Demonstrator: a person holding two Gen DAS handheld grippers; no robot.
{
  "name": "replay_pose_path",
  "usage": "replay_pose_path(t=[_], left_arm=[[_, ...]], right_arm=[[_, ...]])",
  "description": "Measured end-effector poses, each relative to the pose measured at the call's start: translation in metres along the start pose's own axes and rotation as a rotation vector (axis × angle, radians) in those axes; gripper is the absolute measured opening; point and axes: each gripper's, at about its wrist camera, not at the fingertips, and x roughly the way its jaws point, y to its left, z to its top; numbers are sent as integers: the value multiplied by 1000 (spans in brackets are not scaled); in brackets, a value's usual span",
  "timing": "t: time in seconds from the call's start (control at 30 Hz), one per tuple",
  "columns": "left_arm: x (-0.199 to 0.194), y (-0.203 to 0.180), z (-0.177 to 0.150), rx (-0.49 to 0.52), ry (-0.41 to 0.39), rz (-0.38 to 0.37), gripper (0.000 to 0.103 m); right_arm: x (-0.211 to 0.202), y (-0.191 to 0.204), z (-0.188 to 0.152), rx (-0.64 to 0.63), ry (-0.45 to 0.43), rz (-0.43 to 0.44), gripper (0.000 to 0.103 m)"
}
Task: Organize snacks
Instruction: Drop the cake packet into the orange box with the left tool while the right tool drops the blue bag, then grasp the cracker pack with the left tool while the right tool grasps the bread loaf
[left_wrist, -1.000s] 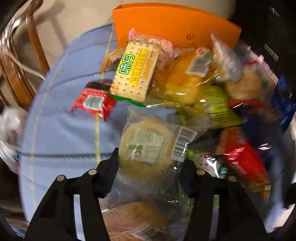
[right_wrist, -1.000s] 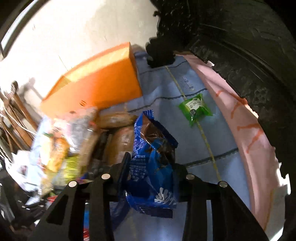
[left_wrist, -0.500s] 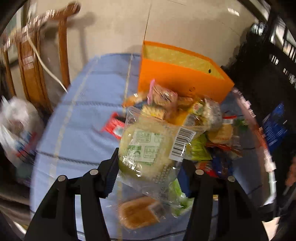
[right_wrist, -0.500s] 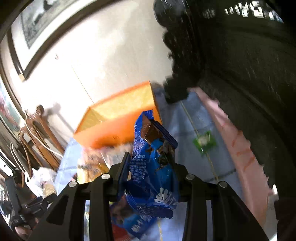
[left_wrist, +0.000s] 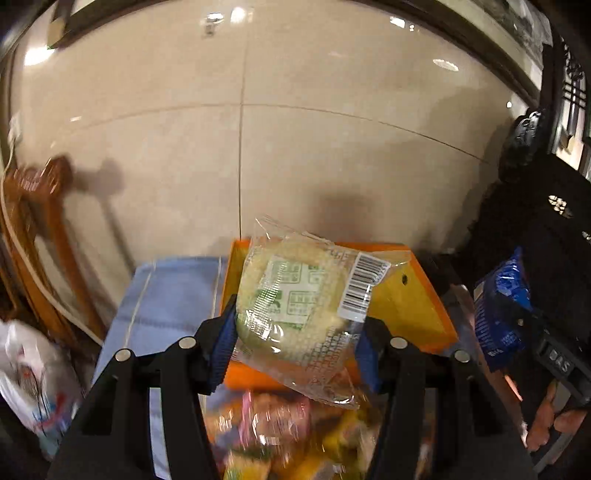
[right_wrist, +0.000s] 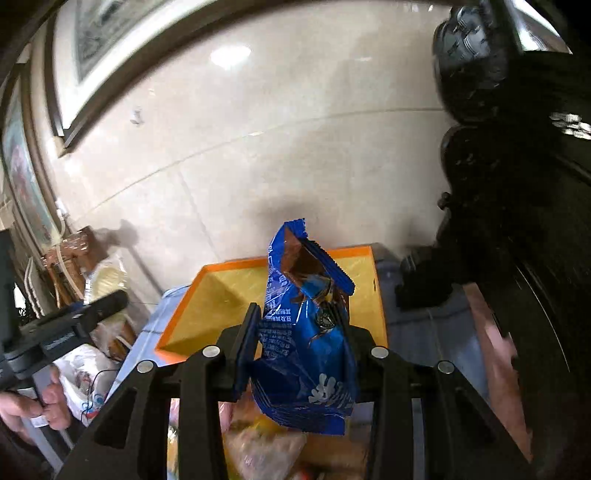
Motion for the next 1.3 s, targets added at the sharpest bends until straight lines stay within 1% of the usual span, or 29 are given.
replay_pose_path(t=[0.07,0.13,0.2,0.23,0.27,0.3,0.33,0.37,0.4,0.43,0.47,0.5,0.53,0.6,0.63,0.67,0.73,0.8,0.83,0.87,0.9,0.97,1.0,1.07,1.13,1.17,1.23,1.3], left_arm=[[14,-2,12,25,6,14,54],[26,-3,22,48,2,29,55],[37,-6,28,61,-3,38,56],[43,-7,30,64,-10,49,61],[46,-5,32,63,-28,71,93],[48,-5,30,68,-44,86,97],[50,-6,28,76,-47,93,99],[49,-5,21,99,-43,94,99],[46,-3,11,126,-32,89,99],[43,-1,4,136,-28,91,99],[38,2,-11,151,-20,101,99],[35,3,-19,160,-13,102,99],[32,7,-33,175,4,103,99],[26,13,-54,181,37,121,99],[22,16,-67,182,51,118,99],[15,21,-85,173,67,128,99],[8,31,-114,148,90,124,99],[9,40,-148,121,139,108,99],[9,41,-165,115,167,108,99],[11,43,-177,112,179,110,99],[13,46,-188,110,189,109,99],[24,49,-205,120,241,138,99],[29,50,-210,126,261,136,99],[36,51,-218,129,290,124,99],[44,50,-223,122,312,116,99],[50,49,-226,121,321,120,99],[59,48,-232,123,350,135,99],[62,54,-235,77,359,120,99]], right_arm=[[23,-4,16,-15,19,-18,39],[40,-2,29,-57,19,-52,39],[58,2,45,-102,14,-47,39],[63,3,50,-108,14,-35,48],[70,4,57,-105,21,-7,67],[75,4,63,-98,33,-8,100],[77,3,64,-95,32,-36,99],[72,4,62,-112,27,-64,99],[65,4,56,-130,20,-69,99],[56,3,49,-144,12,-79,99],[44,2,35,-157,6,-92,99],[34,0,22,-166,12,-101,99],[27,-3,11,-170,21,-117,99],[10,-8,-18,-164,51,-153,99],[3,-11,-31,-148,65,-167,99],[-6,-16,-49,-108,81,-172,99],[-16,-26,-82,-23,125,-161,99],[-14,-33,-111,35,193,-171,99],[-11,-35,-126,46,223,-192,99],[-5,-35,-138,43,255,-223,99],[-1,-34,-149,33,284,-237,99],[10,-30,-165,6,318,-253,99],[15,-27,-170,-20,321,-274,99],[20,-26,-175,-46,294,-298,99],[24,-33,-183,-10,292,-282,99],[27,-38,-186,26,298,-262,99],[30,-41,-189,57,292,-239,99],[31,-43,-194,82,285,-217,99]])
